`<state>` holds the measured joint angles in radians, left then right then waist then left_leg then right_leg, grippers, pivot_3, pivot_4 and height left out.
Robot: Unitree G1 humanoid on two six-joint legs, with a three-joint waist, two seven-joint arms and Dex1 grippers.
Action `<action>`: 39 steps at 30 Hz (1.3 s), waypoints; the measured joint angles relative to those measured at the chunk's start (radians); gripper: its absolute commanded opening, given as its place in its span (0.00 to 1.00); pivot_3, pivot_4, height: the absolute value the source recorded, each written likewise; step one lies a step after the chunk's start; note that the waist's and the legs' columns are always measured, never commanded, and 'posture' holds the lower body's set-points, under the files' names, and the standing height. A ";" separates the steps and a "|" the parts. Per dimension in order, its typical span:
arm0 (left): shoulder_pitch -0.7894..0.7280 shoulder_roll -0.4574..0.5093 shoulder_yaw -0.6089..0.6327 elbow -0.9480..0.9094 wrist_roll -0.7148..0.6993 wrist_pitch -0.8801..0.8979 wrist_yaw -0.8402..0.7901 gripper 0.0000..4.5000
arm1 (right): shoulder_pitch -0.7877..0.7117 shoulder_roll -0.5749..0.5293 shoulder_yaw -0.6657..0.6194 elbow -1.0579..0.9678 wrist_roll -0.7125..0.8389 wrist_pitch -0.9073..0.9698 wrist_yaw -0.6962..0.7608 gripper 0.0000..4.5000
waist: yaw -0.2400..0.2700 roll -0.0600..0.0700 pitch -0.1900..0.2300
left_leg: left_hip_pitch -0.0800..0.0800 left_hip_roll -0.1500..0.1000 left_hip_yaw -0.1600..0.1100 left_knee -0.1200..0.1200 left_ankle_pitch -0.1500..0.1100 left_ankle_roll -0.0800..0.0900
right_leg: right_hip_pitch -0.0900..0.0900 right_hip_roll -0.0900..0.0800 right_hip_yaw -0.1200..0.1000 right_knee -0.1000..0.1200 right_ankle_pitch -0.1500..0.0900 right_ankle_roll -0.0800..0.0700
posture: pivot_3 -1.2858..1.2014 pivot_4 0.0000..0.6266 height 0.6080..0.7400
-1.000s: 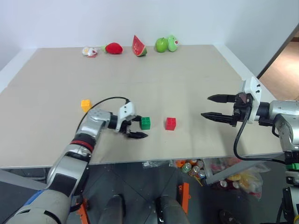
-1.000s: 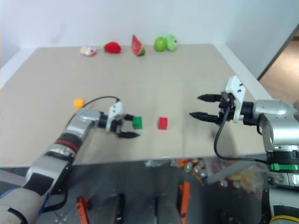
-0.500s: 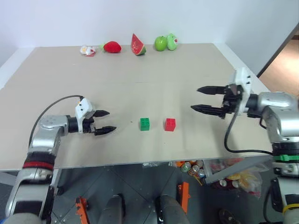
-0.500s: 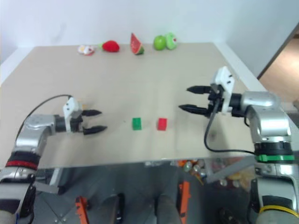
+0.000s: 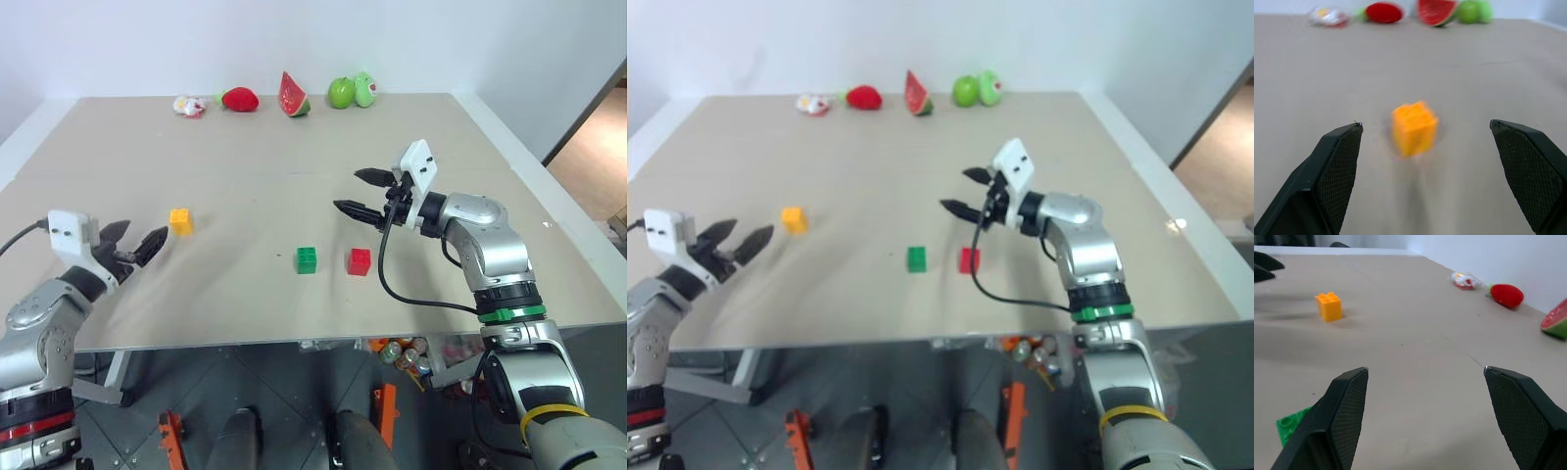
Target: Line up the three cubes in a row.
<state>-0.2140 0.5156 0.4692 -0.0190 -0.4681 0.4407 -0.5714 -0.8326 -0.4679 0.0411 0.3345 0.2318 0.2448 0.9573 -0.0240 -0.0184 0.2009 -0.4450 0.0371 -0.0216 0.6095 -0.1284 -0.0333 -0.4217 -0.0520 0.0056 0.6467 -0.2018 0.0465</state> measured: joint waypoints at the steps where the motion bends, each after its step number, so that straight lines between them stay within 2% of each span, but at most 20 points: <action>1: 0.007 -0.005 0.000 0.000 0.001 0.000 0.018 0.96 | 0.000 0.000 0.000 0.000 0.001 -0.001 0.012 0.87 | 0.001 0.000 0.000 | 0.000 0.000 0.000 0.000 0.000 0.000 | 0.000 0.000 0.000 0.000 0.000 0.000 | 0.52 0.24 1.00; 8: -0.016 -0.016 -0.063 0.021 0.035 -0.006 0.067 0.96 | 0.036 -0.021 0.001 -0.055 0.044 0.031 0.137 0.87 | 0.002 0.000 0.000 | 0.000 0.002 0.002 0.000 0.000 0.000 | 0.000 0.000 0.000 0.000 0.001 -0.001 | 0.52 0.24 1.00; 14: -0.126 -0.024 -0.148 0.162 0.098 -0.032 0.089 0.96 | 0.101 -0.088 0.019 -0.228 0.126 0.126 0.264 0.87 | 0.003 -0.001 0.000 | 0.000 0.003 0.003 -0.001 0.000 0.000 | -0.001 0.001 0.000 0.000 0.000 -0.001 | 0.52 0.24 1.00; 23: -0.269 -0.037 -0.238 0.357 0.166 -0.078 0.105 0.96 | 0.124 -0.097 0.028 -0.270 0.130 0.149 0.235 0.87 | 0.002 -0.002 -0.001 | 0.000 0.004 0.003 -0.001 0.000 0.000 | -0.002 0.002 0.000 0.000 0.001 -0.002 | 0.52 0.24 1.00; 31: -0.346 -0.051 -0.245 0.484 0.196 -0.110 0.133 0.96 | 0.139 -0.111 0.027 -0.285 0.138 0.154 0.210 0.87 | 0.002 -0.002 0.000 | 0.000 0.004 0.003 -0.002 0.000 -0.001 | -0.002 0.002 0.000 0.000 0.000 -0.002 | 0.52 0.24 1.00; 32: -0.356 -0.058 -0.246 0.496 0.199 -0.115 0.137 0.83 | 0.140 -0.112 0.027 -0.285 0.138 0.154 0.206 0.87 | 0.002 -0.002 0.000 | 0.000 0.004 0.003 -0.002 0.000 -0.001 | -0.002 0.002 0.000 0.000 0.000 -0.002 | 0.52 0.24 1.00; 39: -0.384 -0.071 -0.247 0.527 0.205 -0.130 0.155 0.33 | 0.140 -0.114 0.027 -0.285 0.138 0.150 0.196 0.87 | 0.002 -0.002 0.000 | 0.000 0.004 0.003 -0.002 0.000 -0.001 | -0.002 0.002 0.000 0.000 0.001 -0.002 | 0.52 0.24 1.00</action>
<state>-0.5984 0.4445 0.2227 0.5080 -0.2634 0.3108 -0.4162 -0.6926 -0.5823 0.0679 0.0497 0.3695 0.3949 1.1529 -0.0218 -0.0207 0.2006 -0.4448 0.0409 -0.0183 0.6079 -0.1285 -0.0340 -0.4236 -0.0498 0.0053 0.6465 -0.2013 0.0445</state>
